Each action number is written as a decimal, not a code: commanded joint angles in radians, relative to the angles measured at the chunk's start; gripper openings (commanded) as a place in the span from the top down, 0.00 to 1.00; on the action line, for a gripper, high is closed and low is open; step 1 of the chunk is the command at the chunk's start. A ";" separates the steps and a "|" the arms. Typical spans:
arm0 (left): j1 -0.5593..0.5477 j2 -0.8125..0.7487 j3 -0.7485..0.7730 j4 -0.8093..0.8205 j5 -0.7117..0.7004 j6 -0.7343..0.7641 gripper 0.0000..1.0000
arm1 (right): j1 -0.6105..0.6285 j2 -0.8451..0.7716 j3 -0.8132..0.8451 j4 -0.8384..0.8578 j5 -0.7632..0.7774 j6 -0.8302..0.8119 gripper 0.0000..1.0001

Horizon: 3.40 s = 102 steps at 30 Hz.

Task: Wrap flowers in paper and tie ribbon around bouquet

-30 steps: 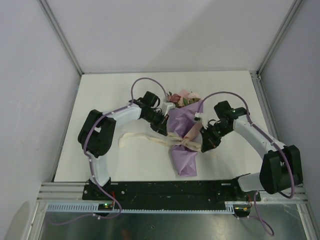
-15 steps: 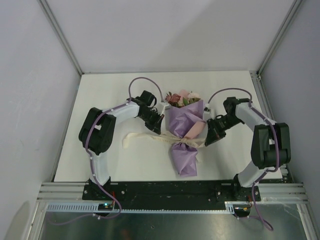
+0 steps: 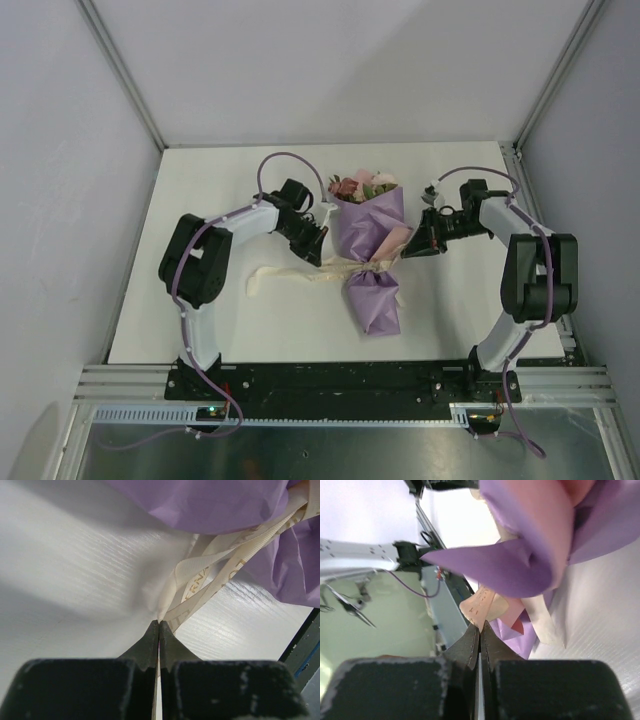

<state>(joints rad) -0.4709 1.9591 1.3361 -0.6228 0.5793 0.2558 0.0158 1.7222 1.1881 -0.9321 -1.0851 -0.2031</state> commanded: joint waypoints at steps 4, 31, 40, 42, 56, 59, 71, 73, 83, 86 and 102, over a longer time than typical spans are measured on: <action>0.035 0.037 0.062 -0.010 0.015 -0.014 1.00 | -0.094 0.123 0.010 0.203 -0.056 0.318 1.00; 0.077 0.082 0.166 -0.022 0.145 -0.081 1.00 | -0.117 0.211 0.065 0.309 0.167 0.395 1.00; 0.081 0.038 0.153 -0.023 0.199 -0.068 0.61 | -0.131 0.131 0.091 0.195 0.230 0.263 0.54; 0.085 0.023 0.141 -0.022 0.198 -0.070 0.56 | -0.147 0.101 0.090 0.119 0.285 0.170 0.51; 0.114 0.011 0.152 0.031 0.209 -0.133 0.47 | 0.003 -0.071 -0.002 0.057 0.563 -0.176 0.53; 0.115 0.013 0.160 0.046 0.215 -0.162 0.45 | 0.103 -0.089 -0.047 0.114 0.623 -0.177 0.53; 0.115 -0.003 0.117 0.119 0.227 -0.243 0.40 | 0.246 -0.020 -0.120 0.307 0.726 -0.135 0.48; 0.115 -0.007 0.109 0.125 0.225 -0.243 0.40 | 0.254 -0.015 -0.128 0.334 0.740 -0.138 0.47; 0.131 -0.013 0.087 0.156 0.246 -0.288 0.40 | 0.267 -0.090 -0.288 0.511 0.712 -0.208 0.49; 0.134 -0.011 0.085 0.158 0.241 -0.293 0.40 | 0.266 -0.092 -0.298 0.510 0.717 -0.220 0.62; 0.141 -0.002 0.070 0.166 0.205 -0.296 0.40 | 0.150 -0.241 -0.342 0.333 0.638 -0.230 1.00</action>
<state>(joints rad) -0.3370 2.0075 1.4059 -0.4801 0.7811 -0.0277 0.1879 1.5196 0.8639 -0.5587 -0.4206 -0.4210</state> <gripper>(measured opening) 0.600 0.011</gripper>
